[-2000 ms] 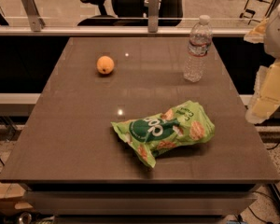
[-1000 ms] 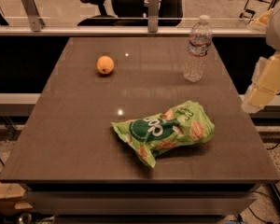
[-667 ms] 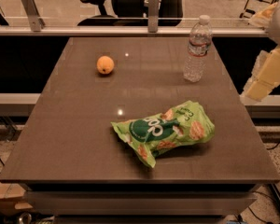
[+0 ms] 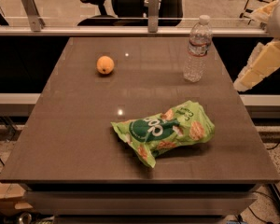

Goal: Move water bottle near orange

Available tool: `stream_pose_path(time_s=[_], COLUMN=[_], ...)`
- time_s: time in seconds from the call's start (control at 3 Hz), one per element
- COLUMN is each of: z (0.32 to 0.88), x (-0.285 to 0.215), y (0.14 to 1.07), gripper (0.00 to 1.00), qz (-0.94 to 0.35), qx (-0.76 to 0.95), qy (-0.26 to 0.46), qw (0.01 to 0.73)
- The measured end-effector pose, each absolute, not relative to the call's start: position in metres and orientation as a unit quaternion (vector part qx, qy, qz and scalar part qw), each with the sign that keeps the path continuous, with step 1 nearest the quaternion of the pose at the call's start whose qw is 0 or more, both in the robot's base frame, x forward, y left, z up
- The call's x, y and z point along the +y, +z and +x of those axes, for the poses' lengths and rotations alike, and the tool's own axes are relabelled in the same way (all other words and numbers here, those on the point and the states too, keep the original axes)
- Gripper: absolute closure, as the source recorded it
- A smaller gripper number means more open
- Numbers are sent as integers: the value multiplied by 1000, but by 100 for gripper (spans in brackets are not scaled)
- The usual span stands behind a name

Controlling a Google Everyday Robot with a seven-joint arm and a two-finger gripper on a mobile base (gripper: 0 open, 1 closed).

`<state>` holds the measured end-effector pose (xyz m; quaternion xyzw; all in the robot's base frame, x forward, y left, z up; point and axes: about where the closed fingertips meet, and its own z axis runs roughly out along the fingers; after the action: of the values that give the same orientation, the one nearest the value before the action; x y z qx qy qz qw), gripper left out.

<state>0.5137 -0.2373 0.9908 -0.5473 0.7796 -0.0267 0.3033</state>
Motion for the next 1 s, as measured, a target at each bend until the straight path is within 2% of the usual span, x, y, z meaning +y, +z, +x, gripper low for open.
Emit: stream_pose_path(time_s=[1.0], z=[570], x=[-245], y=[968], gripper=[0], qz=[-517], qx=[768], qy=[38], qw=[376])
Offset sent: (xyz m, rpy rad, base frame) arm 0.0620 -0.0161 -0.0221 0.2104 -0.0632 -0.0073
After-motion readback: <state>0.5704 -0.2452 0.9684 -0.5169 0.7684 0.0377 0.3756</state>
